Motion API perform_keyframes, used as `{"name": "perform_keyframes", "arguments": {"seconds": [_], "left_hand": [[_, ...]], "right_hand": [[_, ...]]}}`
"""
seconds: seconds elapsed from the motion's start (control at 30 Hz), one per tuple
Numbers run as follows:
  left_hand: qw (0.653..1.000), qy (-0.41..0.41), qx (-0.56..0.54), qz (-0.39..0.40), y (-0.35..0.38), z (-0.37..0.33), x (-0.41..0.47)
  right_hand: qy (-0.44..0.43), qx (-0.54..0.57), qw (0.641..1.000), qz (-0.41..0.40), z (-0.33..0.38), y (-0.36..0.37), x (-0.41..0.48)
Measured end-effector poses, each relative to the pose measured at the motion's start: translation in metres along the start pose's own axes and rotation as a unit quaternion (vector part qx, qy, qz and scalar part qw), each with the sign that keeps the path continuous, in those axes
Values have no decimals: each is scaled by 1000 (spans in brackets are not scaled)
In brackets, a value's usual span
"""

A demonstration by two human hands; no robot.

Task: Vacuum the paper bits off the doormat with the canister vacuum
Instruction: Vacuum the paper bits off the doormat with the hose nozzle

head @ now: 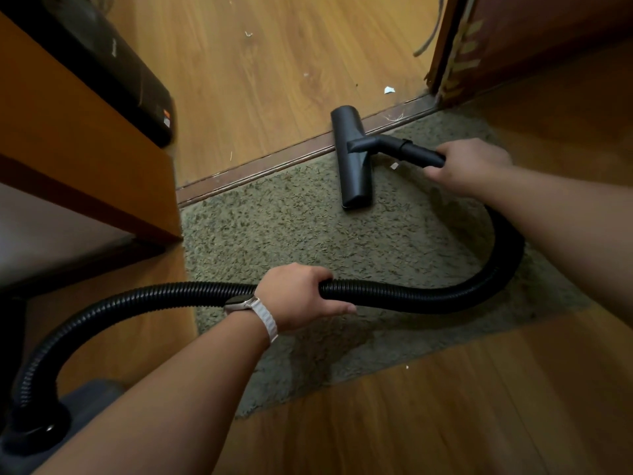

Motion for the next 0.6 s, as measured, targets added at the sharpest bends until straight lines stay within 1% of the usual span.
{"name": "perform_keyframes", "arguments": {"seconds": [0.13,0.23,0.6], "left_hand": [[1000,-3,-2,2,6,-2,6],[1000,-6,-1,5,10,-4,9],[1000,16,-4,-7,8,-35,10]], "right_hand": [[41,19,999,24,-38,6,-6],[55,29,997,34,-62,11,-14],[41,14,997,69,-103,15,-45]]}}
Point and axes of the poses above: each hand's wrist, its own x-axis towards the middle knuckle, its own y-axis out of the palm, z = x × y, the point moved 10 cm from there along x, towards the middle knuckle, and after that the axes turned 7 degrees about -x, right-handed, at the moved point
